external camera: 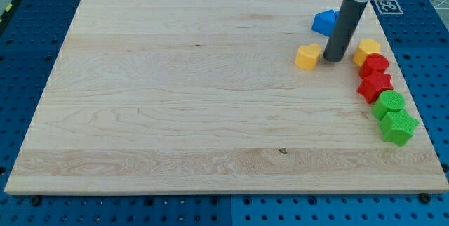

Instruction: Push the yellow heart slightly right

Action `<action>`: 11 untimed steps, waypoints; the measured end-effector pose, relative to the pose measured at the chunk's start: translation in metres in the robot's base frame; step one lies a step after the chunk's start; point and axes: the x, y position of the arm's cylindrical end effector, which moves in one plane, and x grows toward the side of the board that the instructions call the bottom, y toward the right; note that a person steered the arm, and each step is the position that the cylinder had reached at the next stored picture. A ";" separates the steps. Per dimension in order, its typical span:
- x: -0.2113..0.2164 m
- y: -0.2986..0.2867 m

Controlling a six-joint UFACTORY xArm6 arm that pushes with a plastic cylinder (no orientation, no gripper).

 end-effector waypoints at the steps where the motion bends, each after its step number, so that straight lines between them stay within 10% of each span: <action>1: -0.025 0.000; 4: -0.044 -0.078; 7: 0.031 -0.080; 11: 0.004 -0.056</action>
